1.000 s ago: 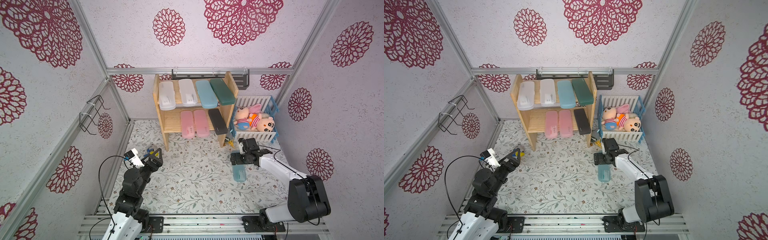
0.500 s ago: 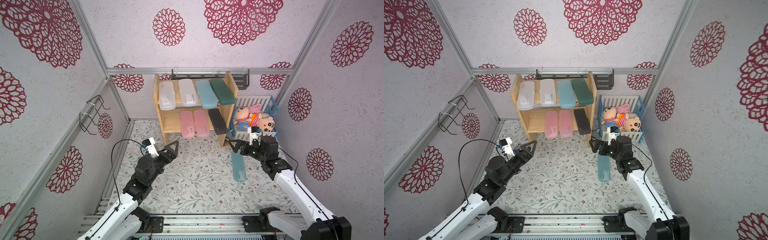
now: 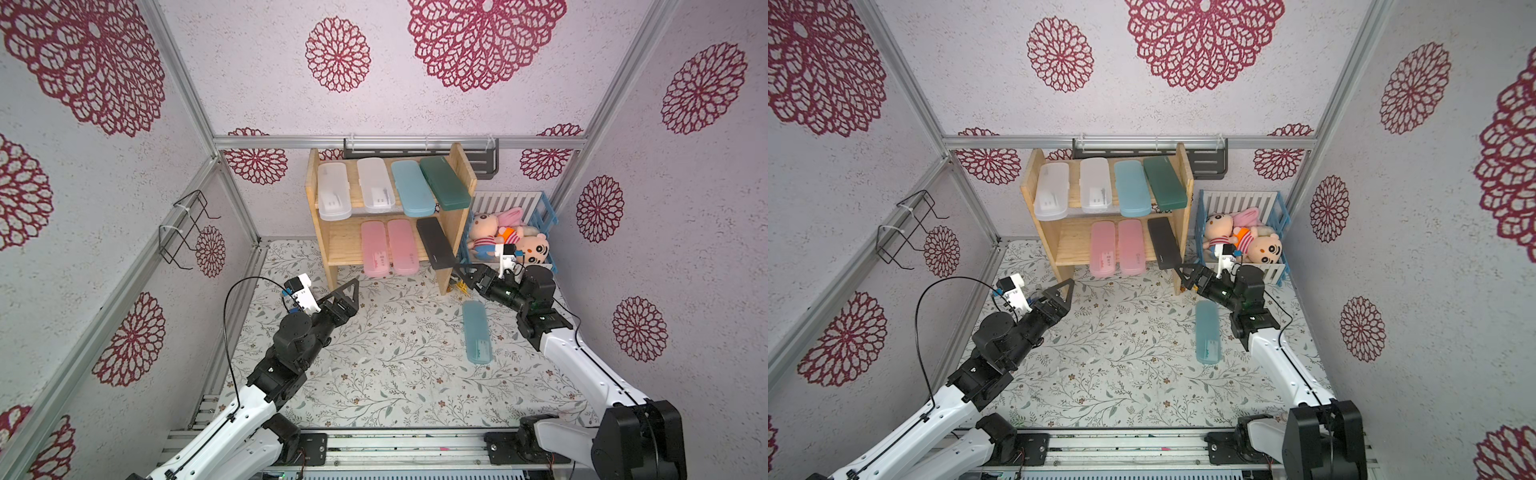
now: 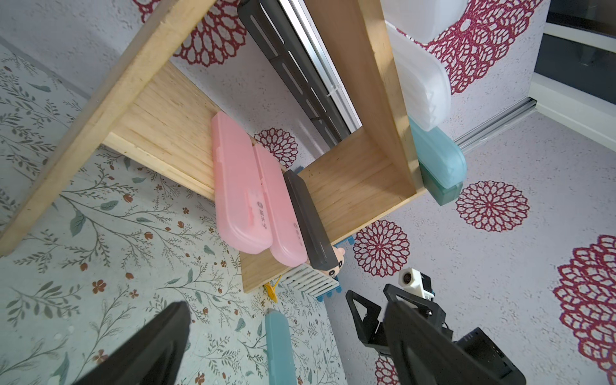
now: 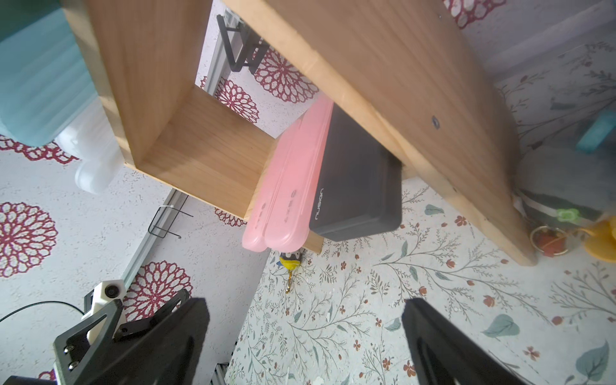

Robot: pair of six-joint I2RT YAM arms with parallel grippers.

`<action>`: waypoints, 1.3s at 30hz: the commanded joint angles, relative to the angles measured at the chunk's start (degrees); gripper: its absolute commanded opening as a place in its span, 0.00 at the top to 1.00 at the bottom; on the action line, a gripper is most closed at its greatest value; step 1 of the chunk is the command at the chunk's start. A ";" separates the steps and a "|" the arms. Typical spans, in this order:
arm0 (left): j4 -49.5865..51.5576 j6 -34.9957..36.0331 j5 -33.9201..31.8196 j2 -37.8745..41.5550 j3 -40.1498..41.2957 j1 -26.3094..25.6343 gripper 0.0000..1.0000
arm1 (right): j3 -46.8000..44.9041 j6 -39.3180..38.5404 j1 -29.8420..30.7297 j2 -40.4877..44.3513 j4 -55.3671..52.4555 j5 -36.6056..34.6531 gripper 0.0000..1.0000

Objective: Remove the pencil cases from the shelf
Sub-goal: Pick up the pencil case from the shelf.

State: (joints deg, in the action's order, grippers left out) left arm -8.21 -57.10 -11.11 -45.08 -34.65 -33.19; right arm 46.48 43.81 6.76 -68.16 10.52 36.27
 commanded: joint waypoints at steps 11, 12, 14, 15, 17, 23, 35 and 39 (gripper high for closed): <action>-21.46 -12.84 8.68 -21.73 -1.39 2.83 0.01 | 8.64 -15.01 9.76 9.50 -21.67 -27.13 0.01; -24.11 -14.15 10.45 -23.39 -1.14 4.08 0.03 | 9.02 -15.54 10.04 9.38 -22.37 -27.56 0.01; -27.78 -15.81 13.40 -26.14 -1.18 6.16 0.04 | 9.68 -16.32 10.36 9.19 -23.79 -28.03 0.01; -28.71 -16.09 14.03 -26.89 -1.20 6.77 0.04 | 9.81 -16.82 10.31 9.19 -24.17 -28.08 0.01; -30.38 -16.54 14.66 -28.11 -1.28 7.98 0.04 | 10.01 -17.68 10.39 9.12 -24.99 -28.73 0.01; -35.75 -18.51 17.81 -33.31 -2.66 9.54 0.05 | 10.13 -19.07 10.37 8.61 -26.17 -29.61 0.01; -46.46 -22.79 20.93 -45.41 -5.81 9.45 0.26 | 10.28 -19.98 10.37 8.07 -26.17 -31.22 0.01; -47.22 -23.08 21.77 -46.79 -6.98 9.44 0.41 | 10.65 -20.35 10.37 7.48 -26.72 -31.48 0.01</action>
State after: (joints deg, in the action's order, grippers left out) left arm -51.66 -80.27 9.45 -91.57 -40.18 -23.94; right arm 54.98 24.95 16.91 -60.66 -17.04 6.28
